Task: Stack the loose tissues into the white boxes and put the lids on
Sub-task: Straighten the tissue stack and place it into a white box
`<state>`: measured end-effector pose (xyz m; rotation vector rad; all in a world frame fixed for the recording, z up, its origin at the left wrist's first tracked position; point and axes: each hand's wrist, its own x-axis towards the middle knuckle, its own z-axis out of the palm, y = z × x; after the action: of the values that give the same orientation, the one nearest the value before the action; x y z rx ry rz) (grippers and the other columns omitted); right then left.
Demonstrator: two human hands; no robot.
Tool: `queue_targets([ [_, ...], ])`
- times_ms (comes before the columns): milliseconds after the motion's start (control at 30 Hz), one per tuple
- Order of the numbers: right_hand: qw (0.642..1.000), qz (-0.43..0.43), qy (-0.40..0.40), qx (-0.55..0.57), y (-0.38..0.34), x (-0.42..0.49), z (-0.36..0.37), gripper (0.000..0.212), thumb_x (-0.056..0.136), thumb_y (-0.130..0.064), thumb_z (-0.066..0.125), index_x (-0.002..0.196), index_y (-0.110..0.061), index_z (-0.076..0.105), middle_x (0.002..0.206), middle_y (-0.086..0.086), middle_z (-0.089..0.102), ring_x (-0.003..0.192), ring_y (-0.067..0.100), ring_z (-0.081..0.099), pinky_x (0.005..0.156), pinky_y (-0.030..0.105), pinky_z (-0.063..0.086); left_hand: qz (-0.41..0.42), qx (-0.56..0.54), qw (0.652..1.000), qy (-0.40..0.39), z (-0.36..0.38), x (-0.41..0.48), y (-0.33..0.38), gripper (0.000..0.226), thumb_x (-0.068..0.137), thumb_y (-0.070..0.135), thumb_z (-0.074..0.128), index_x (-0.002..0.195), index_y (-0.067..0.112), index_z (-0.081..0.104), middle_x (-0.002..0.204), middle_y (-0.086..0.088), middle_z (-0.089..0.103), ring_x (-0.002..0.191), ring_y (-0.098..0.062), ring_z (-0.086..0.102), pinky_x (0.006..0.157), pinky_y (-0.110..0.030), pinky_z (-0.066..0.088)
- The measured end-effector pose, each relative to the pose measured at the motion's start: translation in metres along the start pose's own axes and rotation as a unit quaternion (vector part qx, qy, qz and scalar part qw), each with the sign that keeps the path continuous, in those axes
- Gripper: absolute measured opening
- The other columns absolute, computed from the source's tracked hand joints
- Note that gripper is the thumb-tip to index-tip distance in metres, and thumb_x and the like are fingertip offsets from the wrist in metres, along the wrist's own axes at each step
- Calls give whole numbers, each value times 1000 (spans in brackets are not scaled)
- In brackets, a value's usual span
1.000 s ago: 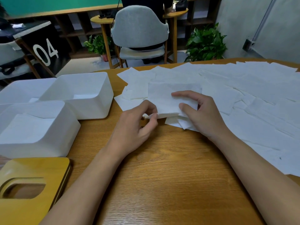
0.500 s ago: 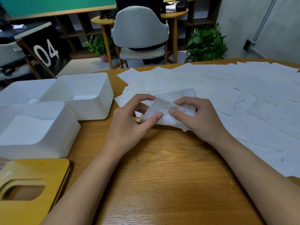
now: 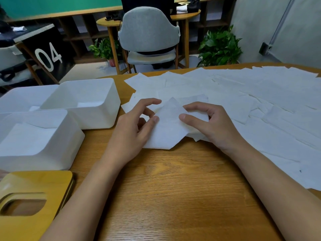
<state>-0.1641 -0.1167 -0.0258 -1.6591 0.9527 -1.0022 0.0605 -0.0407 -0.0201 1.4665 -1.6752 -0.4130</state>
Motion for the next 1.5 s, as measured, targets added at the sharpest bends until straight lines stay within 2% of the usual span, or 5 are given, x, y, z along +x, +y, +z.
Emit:
queue_targets([
  [367, 994, 21, -102, -29, -4, -8, 11, 24, 96, -32, 74, 120, -36, 73, 111, -16, 75, 101, 3, 70, 88, 26, 55, 52, -23, 995, 82, 10, 1, 2, 36, 91, 22, 81, 125, 23, 69, 92, 14, 73, 90, -11, 69, 82, -14, 48],
  [767, 991, -45, -114, -51, -7, -12, 14, 67, 104, -24, 62, 150, -59, 27, 147, -32, 41, 121, -5, 56, 99, 16, 47, 15, -73, 991, 110, 13, 3, -1, 38, 86, 22, 87, 120, 23, 70, 90, 12, 73, 86, -19, 68, 81, -29, 55],
  [1200, 994, -55, -86, -28, -6, -10, 12, 68, 102, -15, 65, 150, -52, 34, 144, -29, 48, 121, 4, 60, 105, 35, 52, -1, -35, 991, 131, 14, 5, -1, 40, 85, 33, 86, 120, 28, 68, 109, 14, 70, 103, -13, 64, 84, -27, 51],
  [1333, 997, -58, -41, 42, -4, -4, 6, 62, 103, -11, 64, 148, -46, 39, 150, -12, 50, 132, 15, 57, 111, 52, 49, -136, -142, 980, 28, 10, 7, 2, 50, 86, 53, 76, 132, 43, 59, 124, 21, 64, 111, 3, 62, 85, -16, 50],
  [1500, 997, -49, -52, 34, -4, -1, 0, 58, 101, -19, 68, 145, -49, 43, 147, -14, 50, 129, 14, 57, 109, 44, 51, -142, -221, 965, 12, 11, 5, 9, 54, 94, 26, 77, 141, 39, 54, 106, 27, 68, 97, 15, 65, 75, -11, 52],
])
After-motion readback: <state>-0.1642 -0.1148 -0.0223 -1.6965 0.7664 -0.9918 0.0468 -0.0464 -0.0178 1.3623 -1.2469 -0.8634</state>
